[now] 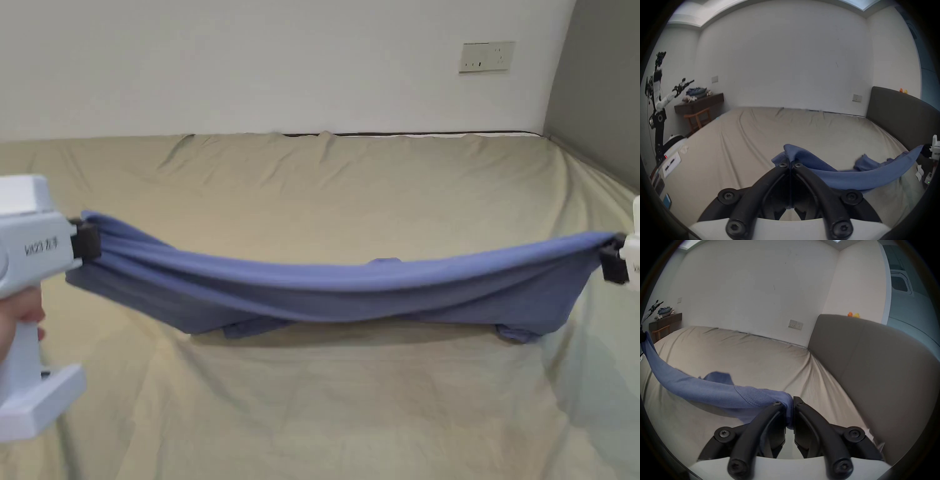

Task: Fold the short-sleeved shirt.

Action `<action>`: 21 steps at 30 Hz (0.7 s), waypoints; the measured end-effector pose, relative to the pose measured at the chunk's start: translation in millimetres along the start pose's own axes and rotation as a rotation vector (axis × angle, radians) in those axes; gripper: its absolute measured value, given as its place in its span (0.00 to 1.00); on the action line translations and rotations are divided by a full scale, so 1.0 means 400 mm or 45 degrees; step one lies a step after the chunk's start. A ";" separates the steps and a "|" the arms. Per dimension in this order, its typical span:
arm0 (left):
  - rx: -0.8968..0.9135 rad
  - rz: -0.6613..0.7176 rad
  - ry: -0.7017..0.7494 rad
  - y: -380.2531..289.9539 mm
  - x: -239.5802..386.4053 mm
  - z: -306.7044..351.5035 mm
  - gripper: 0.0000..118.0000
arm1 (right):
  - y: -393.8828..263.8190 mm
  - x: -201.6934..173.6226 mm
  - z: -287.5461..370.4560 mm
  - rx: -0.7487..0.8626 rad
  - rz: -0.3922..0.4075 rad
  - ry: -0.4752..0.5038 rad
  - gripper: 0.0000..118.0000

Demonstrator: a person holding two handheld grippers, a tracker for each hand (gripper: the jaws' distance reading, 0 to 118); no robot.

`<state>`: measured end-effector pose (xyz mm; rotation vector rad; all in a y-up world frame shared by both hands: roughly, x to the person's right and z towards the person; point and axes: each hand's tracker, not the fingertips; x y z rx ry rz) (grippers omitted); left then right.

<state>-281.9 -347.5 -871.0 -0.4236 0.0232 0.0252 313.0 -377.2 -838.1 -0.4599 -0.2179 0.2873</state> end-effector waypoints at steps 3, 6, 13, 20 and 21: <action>-0.068 0.028 -0.013 -0.098 -0.023 0.070 0.00 | -0.093 -0.004 0.090 -0.074 -0.018 0.050 0.07; -0.095 0.020 -0.026 -0.174 -0.038 0.175 0.00 | -0.184 0.000 0.191 -0.105 -0.034 0.079 0.07; -0.114 0.098 -0.070 -0.291 -0.090 0.450 0.00 | -0.312 0.011 0.471 -0.070 0.011 0.123 0.07; -0.194 0.056 -0.087 -0.434 -0.123 0.638 0.00 | -0.442 0.007 0.663 -0.115 0.178 0.189 0.07; -0.208 0.056 -0.088 -0.453 -0.128 0.653 0.00 | -0.460 0.001 0.682 -0.109 0.229 0.181 0.07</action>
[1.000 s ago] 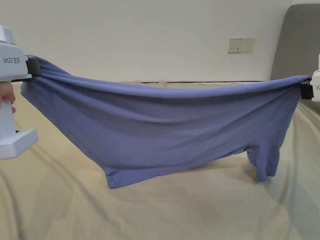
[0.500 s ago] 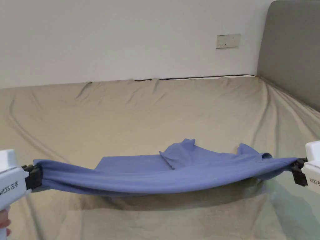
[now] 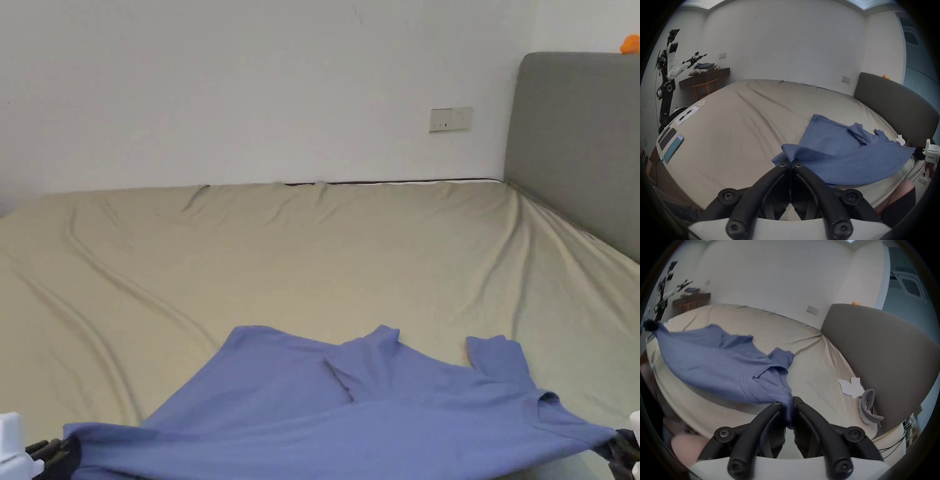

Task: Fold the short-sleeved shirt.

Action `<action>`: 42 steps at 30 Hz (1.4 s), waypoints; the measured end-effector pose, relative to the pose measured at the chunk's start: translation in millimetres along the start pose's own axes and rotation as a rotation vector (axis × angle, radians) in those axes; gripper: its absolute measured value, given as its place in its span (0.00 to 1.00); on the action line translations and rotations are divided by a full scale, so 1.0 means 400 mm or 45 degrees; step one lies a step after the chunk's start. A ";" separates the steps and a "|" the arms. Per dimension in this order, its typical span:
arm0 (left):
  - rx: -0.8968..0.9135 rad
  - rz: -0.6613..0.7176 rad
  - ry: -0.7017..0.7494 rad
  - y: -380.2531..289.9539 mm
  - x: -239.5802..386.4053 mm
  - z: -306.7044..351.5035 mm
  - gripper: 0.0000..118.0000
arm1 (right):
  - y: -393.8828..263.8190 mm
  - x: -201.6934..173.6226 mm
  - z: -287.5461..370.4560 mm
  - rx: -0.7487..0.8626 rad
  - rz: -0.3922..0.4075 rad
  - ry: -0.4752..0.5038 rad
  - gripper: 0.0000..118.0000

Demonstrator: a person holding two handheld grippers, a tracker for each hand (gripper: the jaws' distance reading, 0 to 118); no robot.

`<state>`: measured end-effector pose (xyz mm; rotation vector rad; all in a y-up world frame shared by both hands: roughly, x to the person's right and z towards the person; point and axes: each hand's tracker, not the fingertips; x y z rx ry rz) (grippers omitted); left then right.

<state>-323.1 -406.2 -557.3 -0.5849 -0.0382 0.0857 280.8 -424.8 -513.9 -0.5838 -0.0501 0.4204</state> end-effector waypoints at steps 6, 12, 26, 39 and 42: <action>-0.136 -0.032 0.003 -0.085 -0.010 -0.012 0.00 | -0.095 -0.022 -0.014 -0.079 0.049 0.040 0.07; -0.312 -0.091 0.013 -0.154 -0.009 -0.049 0.29 | -0.154 -0.036 -0.039 -0.209 0.035 0.209 0.10; 0.394 -0.095 -0.024 0.159 0.131 0.225 0.27 | 0.071 0.114 0.129 0.402 -0.604 0.052 0.41; 0.313 -0.143 -0.031 0.033 0.132 0.116 0.00 | 0.110 -0.019 0.134 0.563 -0.359 -0.133 0.00; 0.285 -0.160 0.023 0.028 0.094 0.095 0.00 | 0.108 -0.015 0.126 0.500 -0.470 -0.046 0.00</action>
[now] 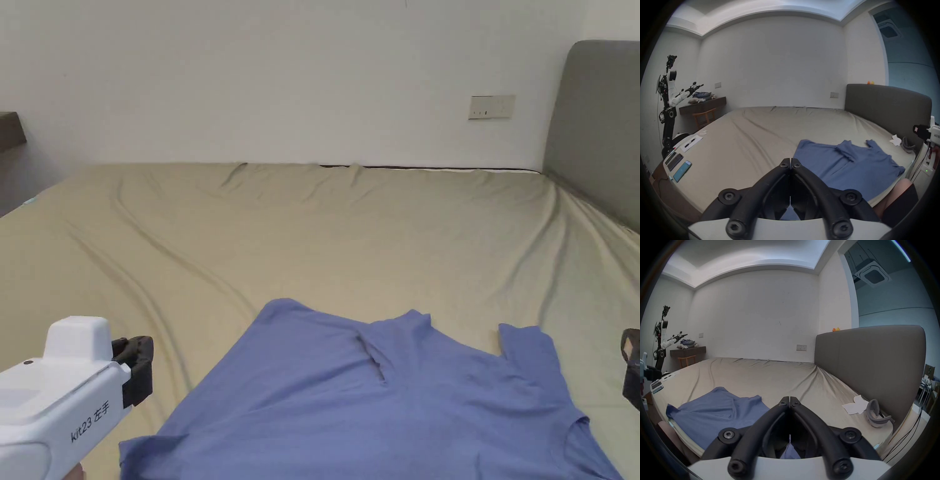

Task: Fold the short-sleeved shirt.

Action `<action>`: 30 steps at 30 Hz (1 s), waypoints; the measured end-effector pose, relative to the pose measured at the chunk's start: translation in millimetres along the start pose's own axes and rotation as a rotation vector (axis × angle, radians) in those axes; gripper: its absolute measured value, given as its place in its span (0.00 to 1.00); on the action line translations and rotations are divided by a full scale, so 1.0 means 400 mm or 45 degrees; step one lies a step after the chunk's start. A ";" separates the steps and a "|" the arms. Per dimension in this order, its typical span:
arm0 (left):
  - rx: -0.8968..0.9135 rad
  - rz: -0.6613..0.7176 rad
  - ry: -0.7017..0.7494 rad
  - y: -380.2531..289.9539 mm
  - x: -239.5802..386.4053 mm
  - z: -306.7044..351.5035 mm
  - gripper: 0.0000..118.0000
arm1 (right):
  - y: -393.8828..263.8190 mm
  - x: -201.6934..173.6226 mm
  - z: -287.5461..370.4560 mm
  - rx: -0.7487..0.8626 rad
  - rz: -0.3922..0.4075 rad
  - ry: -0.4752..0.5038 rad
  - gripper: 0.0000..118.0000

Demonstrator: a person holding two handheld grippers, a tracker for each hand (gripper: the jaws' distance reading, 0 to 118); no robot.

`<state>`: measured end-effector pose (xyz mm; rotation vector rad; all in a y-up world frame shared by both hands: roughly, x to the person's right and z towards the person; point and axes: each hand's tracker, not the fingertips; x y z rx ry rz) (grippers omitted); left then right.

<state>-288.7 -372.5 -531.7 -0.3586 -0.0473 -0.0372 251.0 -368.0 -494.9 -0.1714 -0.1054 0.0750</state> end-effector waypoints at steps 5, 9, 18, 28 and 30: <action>-0.293 0.123 0.050 -0.074 -0.074 -0.091 0.01 | 0.000 -0.028 0.002 -0.005 0.064 0.039 0.00; -0.561 0.194 0.096 -0.174 -0.096 -0.162 0.81 | -0.004 -0.050 -0.005 -0.043 0.068 0.081 0.00; -0.693 0.313 -0.021 -0.243 -0.122 -0.254 0.05 | -0.014 -0.084 -0.013 -0.088 0.154 0.142 0.00; -0.322 0.020 0.030 -0.104 -0.023 -0.127 0.02 | -0.036 -0.079 -0.086 -0.221 0.099 0.200 0.00; -0.262 0.016 0.028 -0.076 -0.011 -0.105 0.02 | -0.034 -0.081 -0.137 -0.271 0.027 0.230 0.00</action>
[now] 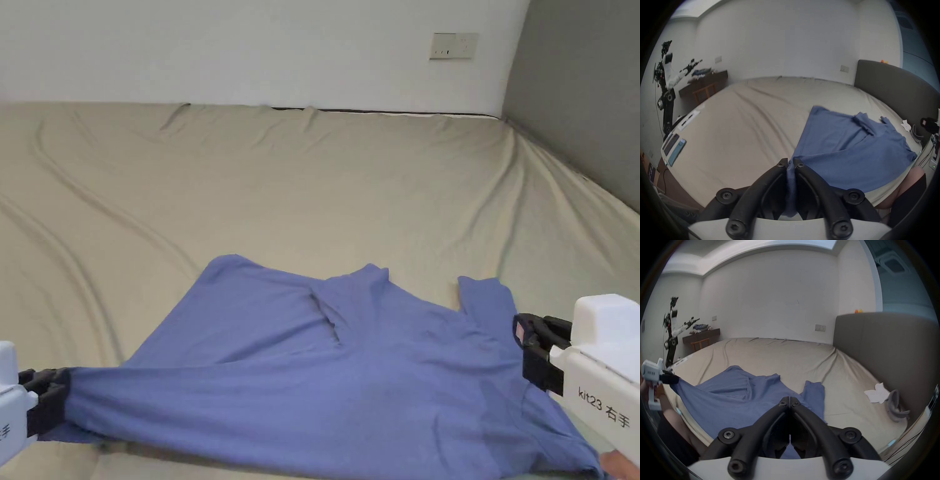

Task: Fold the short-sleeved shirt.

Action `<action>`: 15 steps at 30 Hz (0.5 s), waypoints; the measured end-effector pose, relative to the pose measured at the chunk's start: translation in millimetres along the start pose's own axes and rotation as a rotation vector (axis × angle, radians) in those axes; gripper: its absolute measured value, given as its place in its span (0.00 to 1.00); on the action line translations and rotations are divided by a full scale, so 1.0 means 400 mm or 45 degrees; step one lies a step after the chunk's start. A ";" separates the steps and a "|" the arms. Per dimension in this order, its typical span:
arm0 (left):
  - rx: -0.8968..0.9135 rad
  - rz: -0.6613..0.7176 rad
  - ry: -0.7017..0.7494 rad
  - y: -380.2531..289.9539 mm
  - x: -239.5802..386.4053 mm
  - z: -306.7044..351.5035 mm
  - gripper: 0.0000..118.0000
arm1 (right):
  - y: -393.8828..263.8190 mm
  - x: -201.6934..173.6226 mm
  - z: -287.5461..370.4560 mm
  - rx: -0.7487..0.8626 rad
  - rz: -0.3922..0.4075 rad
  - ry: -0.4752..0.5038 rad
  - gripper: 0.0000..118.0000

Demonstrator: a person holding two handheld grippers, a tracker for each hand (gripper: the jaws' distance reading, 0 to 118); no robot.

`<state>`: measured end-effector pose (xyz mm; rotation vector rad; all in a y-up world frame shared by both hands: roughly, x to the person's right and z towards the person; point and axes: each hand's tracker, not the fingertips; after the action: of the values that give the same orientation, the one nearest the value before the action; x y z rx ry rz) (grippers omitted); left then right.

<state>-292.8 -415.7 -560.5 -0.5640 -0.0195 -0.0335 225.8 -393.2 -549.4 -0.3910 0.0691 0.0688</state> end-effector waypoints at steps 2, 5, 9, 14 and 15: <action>0.028 -0.004 -0.003 0.009 0.012 0.019 0.02 | 0.006 0.009 -0.074 -0.098 -0.105 0.008 0.00; 0.017 -0.014 -0.013 0.013 0.021 0.009 0.02 | 0.045 -0.016 -0.231 -0.151 0.109 0.060 0.33; -0.077 -0.028 -0.039 -0.003 0.018 -0.038 0.02 | 0.064 -0.019 -0.482 -0.229 0.064 0.093 0.80; -0.136 -0.024 -0.045 -0.015 0.006 -0.071 0.02 | 0.007 0.027 -0.722 -0.436 -0.075 0.024 0.78; -0.145 -0.027 -0.045 -0.019 0.004 -0.075 0.02 | -0.016 0.039 -0.745 -0.494 -0.106 0.026 0.72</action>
<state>-291.2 -438.1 -581.9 -0.6785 -0.0586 -0.0457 225.7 -512.3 -823.3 -0.7817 0.0597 -0.0053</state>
